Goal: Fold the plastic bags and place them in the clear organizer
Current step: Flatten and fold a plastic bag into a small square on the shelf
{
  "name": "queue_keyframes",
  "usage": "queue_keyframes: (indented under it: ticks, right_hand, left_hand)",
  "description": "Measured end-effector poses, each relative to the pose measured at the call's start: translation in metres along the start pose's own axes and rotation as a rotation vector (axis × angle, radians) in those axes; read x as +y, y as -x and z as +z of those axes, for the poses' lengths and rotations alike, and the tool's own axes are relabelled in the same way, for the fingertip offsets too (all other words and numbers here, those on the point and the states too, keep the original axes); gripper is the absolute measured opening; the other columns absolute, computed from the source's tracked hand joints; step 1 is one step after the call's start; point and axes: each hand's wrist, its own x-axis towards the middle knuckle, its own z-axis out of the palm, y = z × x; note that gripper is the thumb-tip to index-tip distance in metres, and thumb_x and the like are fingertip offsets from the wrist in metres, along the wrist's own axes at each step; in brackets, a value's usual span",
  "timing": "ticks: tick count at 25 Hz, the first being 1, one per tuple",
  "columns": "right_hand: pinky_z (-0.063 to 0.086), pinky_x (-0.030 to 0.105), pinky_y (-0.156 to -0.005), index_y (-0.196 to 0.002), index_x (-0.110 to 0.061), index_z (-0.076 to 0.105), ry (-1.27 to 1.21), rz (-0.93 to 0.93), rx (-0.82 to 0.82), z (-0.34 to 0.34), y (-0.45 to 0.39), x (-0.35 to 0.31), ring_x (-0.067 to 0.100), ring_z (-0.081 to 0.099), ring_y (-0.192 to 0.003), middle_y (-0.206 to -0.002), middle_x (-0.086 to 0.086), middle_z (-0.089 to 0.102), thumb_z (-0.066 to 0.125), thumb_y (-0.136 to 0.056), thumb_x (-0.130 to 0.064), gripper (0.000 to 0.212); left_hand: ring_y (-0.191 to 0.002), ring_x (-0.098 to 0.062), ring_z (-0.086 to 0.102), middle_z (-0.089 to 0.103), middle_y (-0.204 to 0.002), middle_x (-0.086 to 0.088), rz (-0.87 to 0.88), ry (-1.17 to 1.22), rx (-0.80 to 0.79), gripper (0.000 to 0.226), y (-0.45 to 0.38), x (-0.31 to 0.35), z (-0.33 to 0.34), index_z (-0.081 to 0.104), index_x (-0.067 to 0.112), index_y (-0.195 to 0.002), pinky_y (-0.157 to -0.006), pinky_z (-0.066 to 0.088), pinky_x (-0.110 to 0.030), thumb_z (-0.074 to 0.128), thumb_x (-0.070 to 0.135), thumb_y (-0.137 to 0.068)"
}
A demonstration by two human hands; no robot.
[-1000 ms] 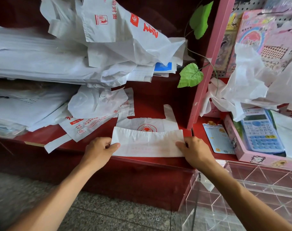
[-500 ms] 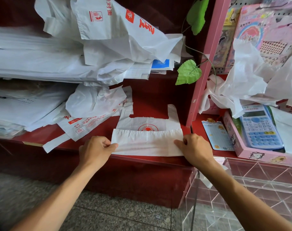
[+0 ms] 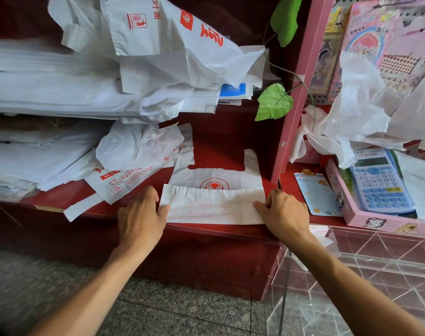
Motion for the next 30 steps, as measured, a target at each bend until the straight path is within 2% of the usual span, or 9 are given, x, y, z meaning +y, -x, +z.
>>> queue_keyframes:
  ticks: [3,6,10,14,17,20,23,26,30]
  right_hand:
    - [0.042,0.044,-0.094,-0.089,-0.015,0.054,0.03,-0.005,0.009,0.002,-0.001,-0.002,0.027,0.064,-0.086,-0.079,-0.001,0.061,0.057,-0.093,-0.047,0.032]
    - [0.039,0.043,-0.093,-0.09,-0.015,0.055,0.063,-0.025,0.021,0.004,-0.002,-0.001,0.027,0.064,-0.088,-0.086,0.002,0.067,0.055,-0.094,-0.048,0.034]
    - [0.038,0.043,-0.092,-0.091,-0.015,0.056,0.081,-0.045,0.025,0.006,-0.002,-0.001,0.026,0.064,-0.088,-0.089,0.002,0.068,0.055,-0.095,-0.049,0.035]
    - [0.038,0.043,-0.089,-0.09,-0.014,0.055,0.181,-0.081,0.084,0.004,-0.001,-0.006,0.028,0.066,-0.081,-0.08,0.003,0.069,0.055,-0.094,-0.048,0.035]
    - [0.044,0.038,-0.069,-0.083,-0.013,0.058,0.25,-0.371,0.271,0.015,0.008,-0.026,0.031,0.062,-0.068,-0.071,0.006,0.065,0.054,-0.091,-0.036,0.024]
    - [0.05,0.042,-0.085,-0.115,-0.008,0.062,0.202,-0.632,0.087,0.037,0.016,-0.038,0.036,0.061,-0.106,-0.12,0.014,0.063,0.038,-0.091,-0.025,0.038]
    - [0.009,0.041,-0.122,-0.156,-0.011,0.021,0.156,-0.533,-0.257,0.039,0.018,-0.038,0.028,0.013,-0.152,-0.164,0.008,0.014,0.008,-0.094,-0.039,0.069]
    - [-0.007,0.041,-0.121,-0.158,-0.015,0.005,0.229,-0.449,-0.258,0.035,0.018,-0.034,0.022,-0.004,-0.153,-0.166,0.004,-0.003,-0.017,-0.073,-0.055,0.096]
    - [-0.013,0.046,-0.12,-0.157,-0.013,-0.004,0.349,-0.344,-0.281,0.028,0.016,-0.024,0.021,-0.008,-0.152,-0.165,0.004,-0.008,-0.02,-0.069,-0.067,0.105]
  left_hand:
    - [-0.081,-0.026,0.055,0.055,-0.086,0.0,0.288,-0.057,0.052,0.019,0.004,0.015,0.004,0.053,0.017,-0.084,-0.069,0.044,-0.043,0.071,0.017,-0.082]
    - [-0.1,-0.019,0.054,0.059,-0.108,0.003,0.516,0.074,-0.099,0.012,0.008,0.043,0.013,0.062,0.017,-0.101,-0.085,0.048,-0.04,0.054,0.022,-0.093]
    - [-0.144,-0.014,0.03,0.037,-0.155,0.0,0.436,0.235,-0.313,0.042,0.01,0.059,0.025,0.047,0.014,-0.143,-0.119,0.02,-0.026,0.046,0.021,-0.102]
    - [-0.151,-0.012,0.012,0.02,-0.163,-0.002,0.431,0.219,-0.388,0.051,0.006,0.054,0.036,0.034,0.015,-0.152,-0.118,-0.002,-0.016,0.028,0.03,-0.103]
    - [-0.152,-0.015,0.007,0.014,-0.165,0.001,0.413,0.125,-0.407,0.064,0.007,0.054,0.043,0.03,0.021,-0.154,-0.117,-0.005,-0.022,0.014,0.037,-0.094]
    - [-0.152,-0.013,0.002,0.007,-0.166,0.006,0.374,0.083,-0.46,0.063,0.007,0.06,0.037,0.018,0.029,-0.157,-0.12,0.0,-0.031,0.018,0.039,-0.095]
    - [-0.15,-0.008,-0.002,0.002,-0.165,0.014,0.31,0.01,-0.527,0.082,-0.001,0.054,0.026,0.012,0.043,-0.154,-0.118,0.004,-0.04,0.015,0.068,-0.077]
    - [-0.149,-0.01,-0.019,-0.016,-0.162,0.017,0.147,-0.041,-0.635,0.109,-0.009,0.037,0.017,-0.001,0.049,-0.153,-0.119,-0.008,-0.049,0.014,0.095,-0.055]
    - [-0.147,-0.012,-0.025,-0.024,-0.161,0.011,0.143,-0.09,-0.672,0.11,-0.01,0.031,0.013,-0.011,0.04,-0.155,-0.12,-0.012,-0.05,0.025,0.097,-0.068]
